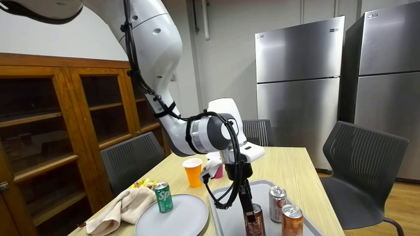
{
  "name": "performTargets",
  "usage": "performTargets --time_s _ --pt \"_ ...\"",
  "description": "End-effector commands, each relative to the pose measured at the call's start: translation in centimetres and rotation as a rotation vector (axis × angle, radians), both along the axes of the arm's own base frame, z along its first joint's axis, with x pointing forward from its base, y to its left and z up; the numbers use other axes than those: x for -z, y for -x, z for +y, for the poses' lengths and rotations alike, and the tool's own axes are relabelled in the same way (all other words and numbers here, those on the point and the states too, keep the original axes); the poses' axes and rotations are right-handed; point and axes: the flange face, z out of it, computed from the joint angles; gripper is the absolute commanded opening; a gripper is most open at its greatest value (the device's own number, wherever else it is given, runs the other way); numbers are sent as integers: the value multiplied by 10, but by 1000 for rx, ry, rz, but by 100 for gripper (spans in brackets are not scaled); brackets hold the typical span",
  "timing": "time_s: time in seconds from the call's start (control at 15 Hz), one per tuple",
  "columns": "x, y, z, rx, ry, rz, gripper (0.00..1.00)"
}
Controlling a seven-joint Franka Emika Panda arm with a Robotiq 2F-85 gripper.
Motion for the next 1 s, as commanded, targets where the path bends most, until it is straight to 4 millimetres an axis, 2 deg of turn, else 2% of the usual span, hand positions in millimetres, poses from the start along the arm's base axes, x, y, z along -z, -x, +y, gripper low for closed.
performTargets --time_s 0.0,0.2,0.33,0.73,0.8,0.87,0.93 --pt "-31 4 27 -53 0 -41 41" --pt "-46 2 49 -106 2 -54 41" --pt "-49 4 58 -124 3 -52 41" --pt "-51 18 66 -127 0 -43 41" --pt "-53 20 65 -125 1 -45 78" --pt "-55 21 64 -119 2 -49 93" --pt "-57 23 62 -116 4 -50 97"
